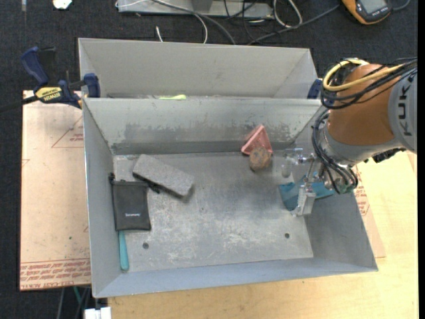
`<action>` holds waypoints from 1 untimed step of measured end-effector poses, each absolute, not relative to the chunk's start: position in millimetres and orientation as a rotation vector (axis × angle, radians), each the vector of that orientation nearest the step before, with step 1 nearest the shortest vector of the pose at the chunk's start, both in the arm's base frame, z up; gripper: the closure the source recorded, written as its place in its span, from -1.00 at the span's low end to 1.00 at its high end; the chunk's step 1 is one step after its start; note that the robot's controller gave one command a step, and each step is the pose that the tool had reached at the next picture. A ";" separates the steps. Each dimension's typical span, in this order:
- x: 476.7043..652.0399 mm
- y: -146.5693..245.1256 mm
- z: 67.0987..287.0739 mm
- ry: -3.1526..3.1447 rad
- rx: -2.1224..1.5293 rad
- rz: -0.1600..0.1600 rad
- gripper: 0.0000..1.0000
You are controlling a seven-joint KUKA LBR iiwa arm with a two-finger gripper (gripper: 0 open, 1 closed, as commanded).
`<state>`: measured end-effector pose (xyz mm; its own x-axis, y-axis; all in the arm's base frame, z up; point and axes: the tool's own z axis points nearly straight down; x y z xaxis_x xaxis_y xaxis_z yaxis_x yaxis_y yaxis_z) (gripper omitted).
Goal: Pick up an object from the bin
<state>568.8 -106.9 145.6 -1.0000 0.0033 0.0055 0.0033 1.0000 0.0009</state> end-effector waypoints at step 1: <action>570.3 -106.6 150.4 -3.143 -0.001 0.000 -1.00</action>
Offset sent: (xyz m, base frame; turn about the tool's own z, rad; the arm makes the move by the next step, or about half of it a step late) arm 0.0059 -0.0359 -0.0306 -0.1741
